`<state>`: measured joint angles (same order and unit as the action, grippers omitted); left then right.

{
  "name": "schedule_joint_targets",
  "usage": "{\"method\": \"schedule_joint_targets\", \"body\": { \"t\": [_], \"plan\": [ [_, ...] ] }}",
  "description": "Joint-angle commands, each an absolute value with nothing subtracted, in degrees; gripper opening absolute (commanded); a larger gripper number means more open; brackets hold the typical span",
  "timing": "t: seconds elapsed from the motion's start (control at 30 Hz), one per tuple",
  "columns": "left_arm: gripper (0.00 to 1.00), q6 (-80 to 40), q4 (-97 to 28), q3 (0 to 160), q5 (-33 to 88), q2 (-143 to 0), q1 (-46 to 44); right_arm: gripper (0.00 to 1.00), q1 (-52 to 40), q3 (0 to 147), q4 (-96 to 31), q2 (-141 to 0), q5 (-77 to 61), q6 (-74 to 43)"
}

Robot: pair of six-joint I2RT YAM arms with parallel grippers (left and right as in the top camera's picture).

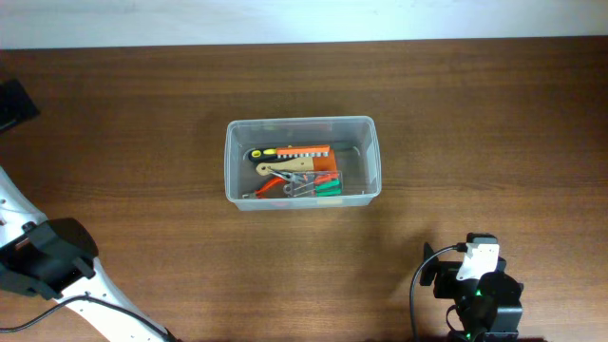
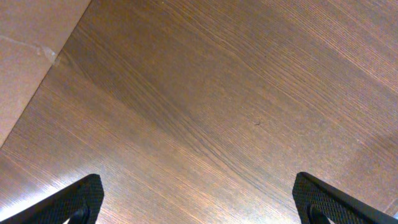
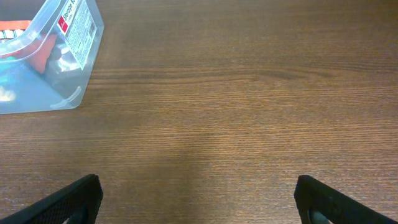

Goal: Pack container

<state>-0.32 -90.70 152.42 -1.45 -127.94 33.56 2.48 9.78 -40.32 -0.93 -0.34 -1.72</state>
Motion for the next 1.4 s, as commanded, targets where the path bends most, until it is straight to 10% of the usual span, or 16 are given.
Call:
{"method": "schedule_joint_targets", "body": {
  "t": [0.0, 0.33, 0.67, 1.1, 1.37],
  "plan": [
    [0.99, -1.1, -90.8, 152.6, -1.1, -127.6, 33.8, 0.99, 3.0, 9.2, -40.4, -0.3, -0.9, -2.2],
    [0.99, -1.1, -90.7, 150.4, -1.2, -117.1, 27.8, 0.99, 3.0, 9.2, -40.4, -0.3, -0.9, -2.2],
    [0.99, -1.1, -87.2, 114.4, -1.2, -83.1, 4.4, 0.99, 3.0, 9.2, -40.4, -0.3, -0.9, -2.2],
    [0.99, -0.6, -30.9, 54.2, 1.5, -34.1, -1.3, 0.99, 3.0, 9.2, -40.4, -0.3, -0.9, -2.2],
    [0.99, -0.6, -23.6, 26.6, 0.3, -12.2, -1.3, 0.99, 3.0, 9.2, -40.4, -0.3, -0.9, -2.2]
  ]
}}
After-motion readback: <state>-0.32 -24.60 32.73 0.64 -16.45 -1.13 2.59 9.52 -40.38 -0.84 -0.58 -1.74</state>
